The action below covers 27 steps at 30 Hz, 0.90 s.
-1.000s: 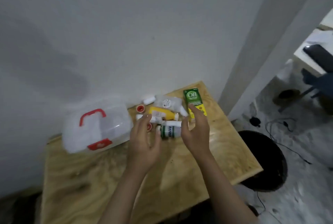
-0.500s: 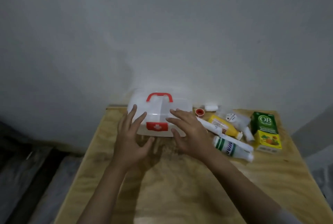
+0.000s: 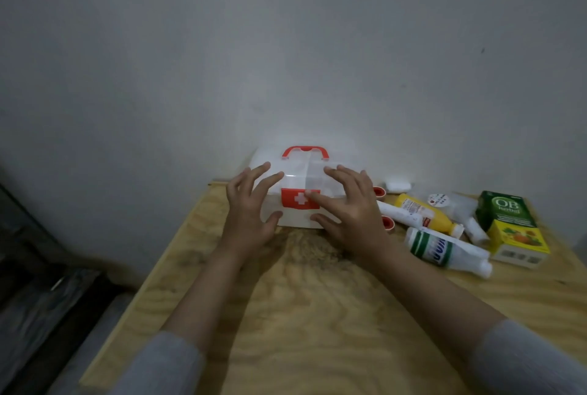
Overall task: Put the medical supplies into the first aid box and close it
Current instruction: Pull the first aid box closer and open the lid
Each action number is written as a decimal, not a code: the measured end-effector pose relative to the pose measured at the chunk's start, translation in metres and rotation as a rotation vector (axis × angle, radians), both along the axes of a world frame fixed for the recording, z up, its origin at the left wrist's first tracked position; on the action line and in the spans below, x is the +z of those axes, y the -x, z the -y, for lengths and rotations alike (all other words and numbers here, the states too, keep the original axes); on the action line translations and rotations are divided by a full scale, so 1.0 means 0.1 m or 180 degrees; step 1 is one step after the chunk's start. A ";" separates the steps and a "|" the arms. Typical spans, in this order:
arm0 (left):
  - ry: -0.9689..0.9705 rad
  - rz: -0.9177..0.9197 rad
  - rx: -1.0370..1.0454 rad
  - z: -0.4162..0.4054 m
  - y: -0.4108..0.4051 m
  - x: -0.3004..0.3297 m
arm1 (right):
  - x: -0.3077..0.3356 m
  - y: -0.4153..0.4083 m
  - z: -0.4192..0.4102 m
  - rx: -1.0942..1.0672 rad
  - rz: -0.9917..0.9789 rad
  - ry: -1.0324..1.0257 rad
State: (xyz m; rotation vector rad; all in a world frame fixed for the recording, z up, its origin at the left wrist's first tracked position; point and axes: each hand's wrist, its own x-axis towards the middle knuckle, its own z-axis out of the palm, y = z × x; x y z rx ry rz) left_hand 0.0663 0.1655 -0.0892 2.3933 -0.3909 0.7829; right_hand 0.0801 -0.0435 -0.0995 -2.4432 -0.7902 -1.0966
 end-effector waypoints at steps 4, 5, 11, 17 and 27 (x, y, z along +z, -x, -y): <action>-0.0075 0.0087 0.0008 -0.03 -0.03 0.02 | 0.07 -0.02 0.01 -0.0077 0.0183 0.0054; -0.0089 0.0113 0.0013 -0.03 -0.03 0.02 | 0.07 -0.02 0.01 -0.0076 0.0257 0.0094; 0.0034 -0.0022 0.0105 0.01 -0.02 0.02 | 0.13 -0.01 0.01 -0.0011 0.0412 -0.0026; 0.0522 -0.0297 0.0292 0.14 -0.01 0.06 | 0.22 -0.01 0.02 0.0092 0.0305 -0.0260; 0.0752 -0.0577 0.0668 0.29 0.23 0.15 | 0.75 0.12 -0.03 0.0174 0.0134 -0.1124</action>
